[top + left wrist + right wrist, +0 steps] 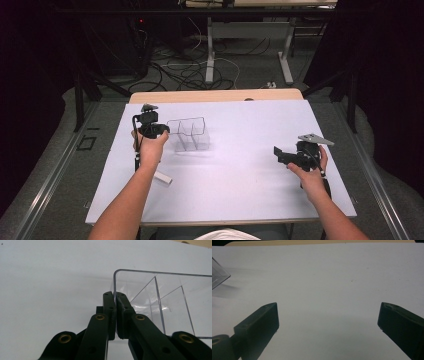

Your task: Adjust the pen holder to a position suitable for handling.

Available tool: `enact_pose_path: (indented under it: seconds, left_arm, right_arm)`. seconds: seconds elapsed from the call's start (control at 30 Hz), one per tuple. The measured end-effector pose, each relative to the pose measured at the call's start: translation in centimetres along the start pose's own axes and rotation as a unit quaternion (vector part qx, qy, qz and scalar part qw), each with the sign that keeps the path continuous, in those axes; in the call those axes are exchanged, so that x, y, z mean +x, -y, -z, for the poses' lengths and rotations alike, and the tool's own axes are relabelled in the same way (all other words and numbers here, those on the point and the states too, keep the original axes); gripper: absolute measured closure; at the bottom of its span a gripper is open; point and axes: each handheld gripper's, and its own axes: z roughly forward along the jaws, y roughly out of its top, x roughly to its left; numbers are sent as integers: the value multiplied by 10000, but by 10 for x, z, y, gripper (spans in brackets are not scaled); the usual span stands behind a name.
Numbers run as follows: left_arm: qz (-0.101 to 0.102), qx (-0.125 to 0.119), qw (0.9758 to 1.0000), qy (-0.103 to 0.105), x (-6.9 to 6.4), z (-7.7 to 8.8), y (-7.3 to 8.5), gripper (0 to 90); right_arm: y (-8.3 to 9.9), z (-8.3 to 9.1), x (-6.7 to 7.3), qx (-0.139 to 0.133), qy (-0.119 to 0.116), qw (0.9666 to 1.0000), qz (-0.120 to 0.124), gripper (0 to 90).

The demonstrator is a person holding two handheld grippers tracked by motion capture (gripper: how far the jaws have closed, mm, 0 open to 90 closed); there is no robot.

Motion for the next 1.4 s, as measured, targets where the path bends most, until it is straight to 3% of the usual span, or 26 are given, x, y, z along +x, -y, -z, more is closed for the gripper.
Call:
enact_pose_path:
  seconds: [0.17, 0.23, 0.37, 0.47, 0.53, 0.77, 1.0, 1.13, 1.4]
  left_arm:
    - [-57, 76, 9999, -72, 0, 1, 6, 875]
    - [-46, 22, 10000, 57, 0, -1, 9, 858]
    - [-169, -16, 9999, 33, -5, -1, 12, 846]
    - [-101, 25, 9998, 189, 0, -1, 11, 838]
    - [-55, -61, 9994, 328, 3, 1, 11, 815]
    - [-141, -429, 9981, 421, 8, 14, 5, 804]
    - [-259, -230, 9989, 305, 11, 6, 6, 897]
    - [-250, -106, 9993, 247, 10, 0, 11, 900]
    - [-136, -161, 9990, 403, 9, -1, 16, 900]
  right_arm:
    - [0, -1, 0, 28, -23, 10000, -16, 30]
    - [1, -1, 0, 37, -25, 10000, -26, 30]
    - [1, -1, 1, 51, -23, 10000, -51, 32]
    - [1, -2, 1, 82, -30, 9999, -100, 34]
    - [1, -2, 1, 79, -31, 9999, -97, 34]
    - [1, -1, -1, 74, -18, 9999, -89, 37]
    - [1, -2, 0, 87, -13, 9999, -99, 38]
    - [2, -2, -1, 96, -12, 9999, -74, 41]
    - [1, -2, 0, 100, -16, 9999, -81, 45]
